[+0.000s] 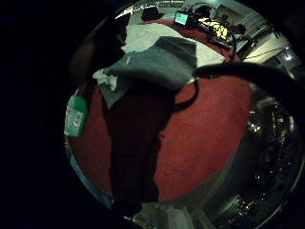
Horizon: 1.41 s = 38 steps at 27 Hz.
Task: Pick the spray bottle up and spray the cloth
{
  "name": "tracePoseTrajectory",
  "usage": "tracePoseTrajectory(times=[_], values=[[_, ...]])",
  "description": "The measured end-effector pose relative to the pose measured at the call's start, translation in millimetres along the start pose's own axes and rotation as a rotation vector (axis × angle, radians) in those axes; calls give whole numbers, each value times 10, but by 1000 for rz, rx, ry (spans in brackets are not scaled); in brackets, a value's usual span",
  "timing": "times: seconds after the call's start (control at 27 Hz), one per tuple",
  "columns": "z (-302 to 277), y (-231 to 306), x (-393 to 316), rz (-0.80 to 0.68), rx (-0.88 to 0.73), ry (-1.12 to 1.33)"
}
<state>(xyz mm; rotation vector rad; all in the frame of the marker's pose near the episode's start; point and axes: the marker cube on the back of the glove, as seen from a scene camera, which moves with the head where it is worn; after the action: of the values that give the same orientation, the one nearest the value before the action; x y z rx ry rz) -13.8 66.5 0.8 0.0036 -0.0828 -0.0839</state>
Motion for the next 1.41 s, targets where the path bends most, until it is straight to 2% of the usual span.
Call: tracePoseTrajectory(times=[0.19, 0.44, 0.59, 1.04, 1.22, 1.41], values=[[59, 140, -151, 13, 18, -189], [241, 185, -467, 66, 109, -654], [440, 180, -660, 76, 123, -782], [855, 40, -980, 120, 197, -778], [898, -89, -1031, 106, 206, -744], [905, -196, -1040, 72, 281, -801]])
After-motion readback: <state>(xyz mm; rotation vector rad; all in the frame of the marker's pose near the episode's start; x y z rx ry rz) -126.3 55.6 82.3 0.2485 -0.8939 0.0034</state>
